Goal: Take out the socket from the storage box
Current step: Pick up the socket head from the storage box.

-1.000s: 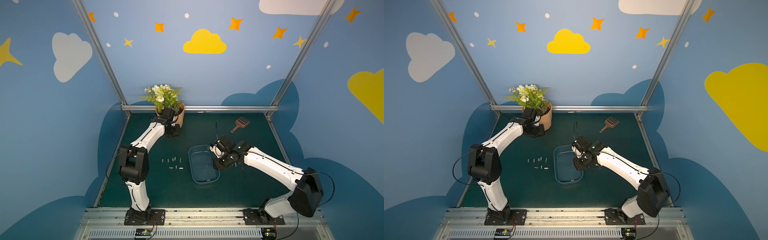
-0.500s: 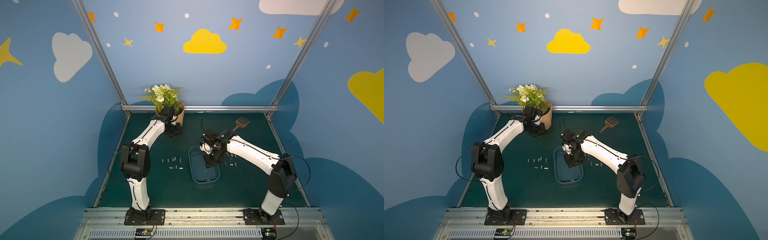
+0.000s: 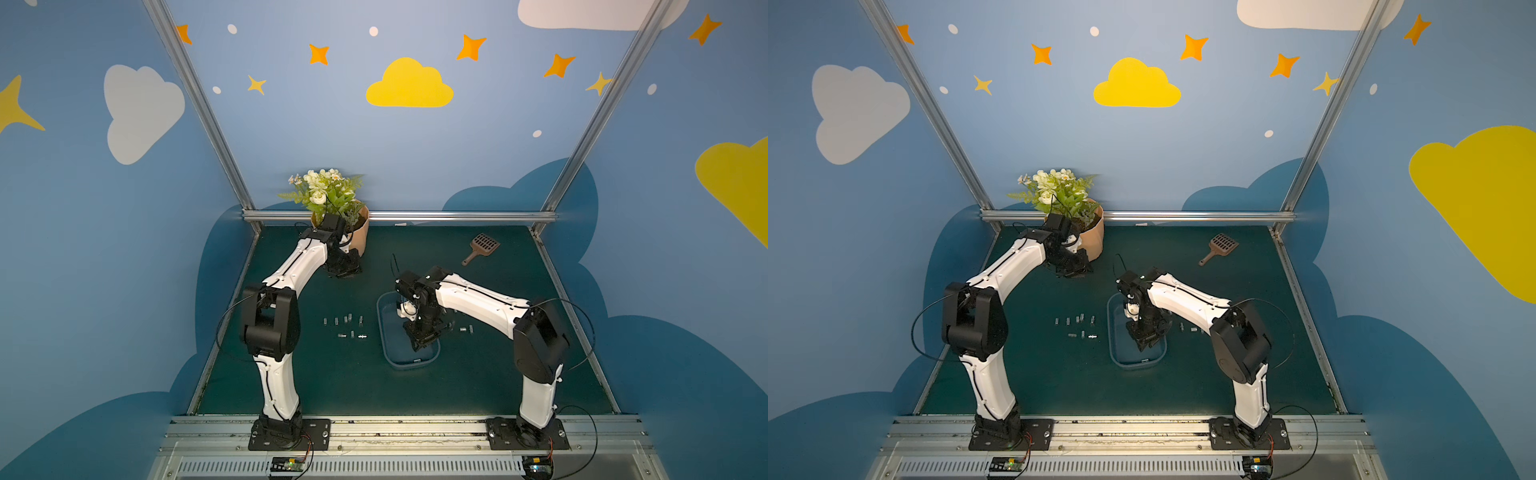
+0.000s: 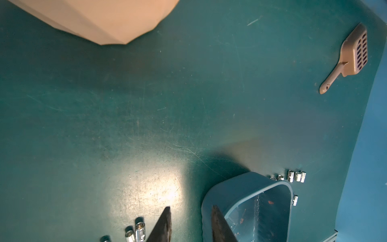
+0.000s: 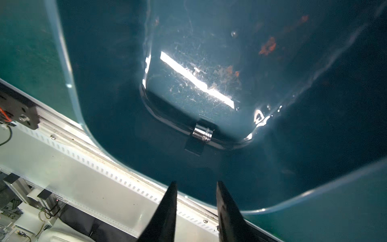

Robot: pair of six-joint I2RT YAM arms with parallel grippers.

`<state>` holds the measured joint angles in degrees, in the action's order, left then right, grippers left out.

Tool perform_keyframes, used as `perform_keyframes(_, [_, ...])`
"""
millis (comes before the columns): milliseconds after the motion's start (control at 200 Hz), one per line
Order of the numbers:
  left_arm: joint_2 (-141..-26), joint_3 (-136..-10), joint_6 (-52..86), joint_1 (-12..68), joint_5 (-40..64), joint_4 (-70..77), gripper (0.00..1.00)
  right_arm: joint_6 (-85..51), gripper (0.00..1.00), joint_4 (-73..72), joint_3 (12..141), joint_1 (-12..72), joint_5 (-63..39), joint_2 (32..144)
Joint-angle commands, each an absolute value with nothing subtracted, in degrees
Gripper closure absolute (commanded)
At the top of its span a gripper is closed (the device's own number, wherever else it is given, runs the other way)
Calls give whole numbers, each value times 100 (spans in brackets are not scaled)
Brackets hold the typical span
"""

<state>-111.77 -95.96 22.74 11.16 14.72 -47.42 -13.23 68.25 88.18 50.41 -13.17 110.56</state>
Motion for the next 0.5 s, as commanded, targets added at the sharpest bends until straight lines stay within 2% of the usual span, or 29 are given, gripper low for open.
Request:
perform_keyframes(0, [-11216, -9687, 2160, 1073, 1598, -4936, 66, -1348, 67, 6778, 8889, 5098, -1375, 11177])
perform_keyframes(496, [-11076, -9670, 2042, 1063, 1597, -5110, 66, -1393, 61, 6460, 8425, 5089, -1360, 11663])
